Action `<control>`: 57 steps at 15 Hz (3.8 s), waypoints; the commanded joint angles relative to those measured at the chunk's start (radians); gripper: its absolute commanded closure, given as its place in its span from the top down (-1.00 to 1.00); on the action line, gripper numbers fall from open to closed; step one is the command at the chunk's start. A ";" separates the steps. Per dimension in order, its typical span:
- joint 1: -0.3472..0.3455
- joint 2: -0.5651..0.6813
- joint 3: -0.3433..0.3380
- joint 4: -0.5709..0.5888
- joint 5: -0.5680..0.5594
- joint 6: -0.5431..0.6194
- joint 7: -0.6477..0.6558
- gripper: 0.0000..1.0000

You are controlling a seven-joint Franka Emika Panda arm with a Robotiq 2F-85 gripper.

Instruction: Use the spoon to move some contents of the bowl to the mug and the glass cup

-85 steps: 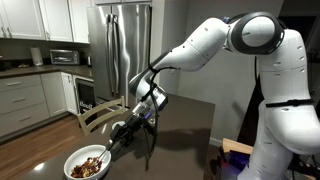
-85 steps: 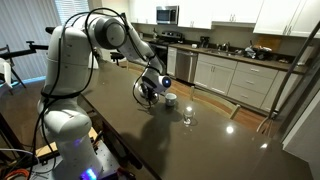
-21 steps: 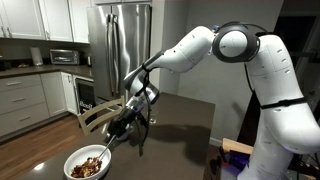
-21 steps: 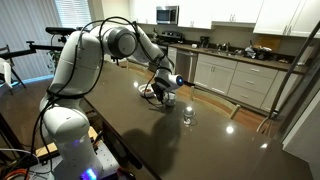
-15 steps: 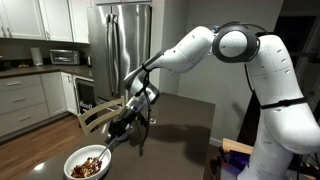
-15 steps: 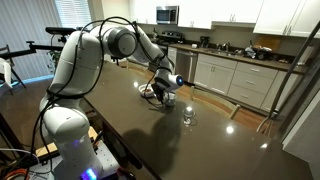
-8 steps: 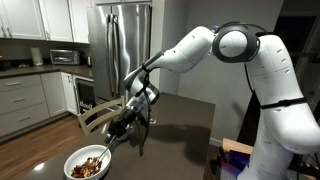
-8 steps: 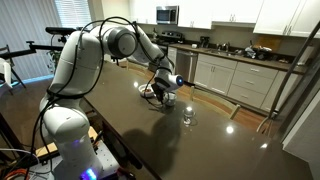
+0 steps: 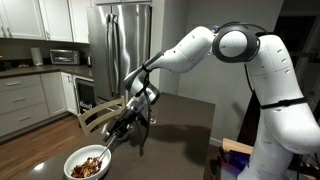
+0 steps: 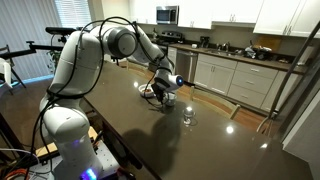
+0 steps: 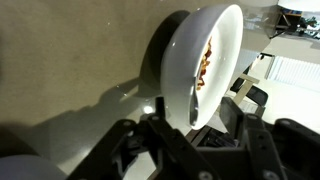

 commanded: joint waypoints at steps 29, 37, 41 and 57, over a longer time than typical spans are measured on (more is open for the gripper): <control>-0.015 -0.097 0.014 -0.097 -0.003 -0.026 0.016 -0.94; -0.009 -0.133 0.008 -0.117 -0.022 -0.014 0.031 -0.94; -0.009 -0.171 0.004 -0.127 -0.027 -0.008 0.033 -0.94; -0.032 -0.237 0.003 -0.162 -0.104 0.063 0.061 -0.94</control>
